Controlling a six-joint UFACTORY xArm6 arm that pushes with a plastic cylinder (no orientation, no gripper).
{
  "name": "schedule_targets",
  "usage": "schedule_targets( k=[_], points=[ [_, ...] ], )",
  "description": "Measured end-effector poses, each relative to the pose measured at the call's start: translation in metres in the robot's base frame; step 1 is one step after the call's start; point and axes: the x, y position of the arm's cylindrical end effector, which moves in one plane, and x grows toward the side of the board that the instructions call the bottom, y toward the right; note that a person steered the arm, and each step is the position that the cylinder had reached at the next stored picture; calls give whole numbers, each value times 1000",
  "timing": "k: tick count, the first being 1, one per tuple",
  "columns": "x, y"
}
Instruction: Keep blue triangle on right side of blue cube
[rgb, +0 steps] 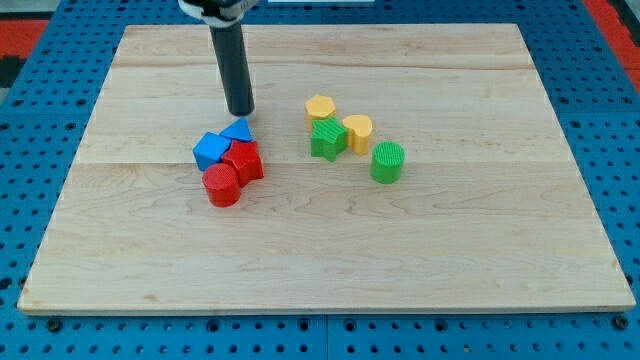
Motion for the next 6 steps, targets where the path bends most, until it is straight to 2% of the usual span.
schedule_targets(
  k=[1, 2, 4, 5, 6],
  points=[
    [43, -6],
    [68, -6],
    [19, 1],
    [34, 52],
    [70, 32]
  ],
)
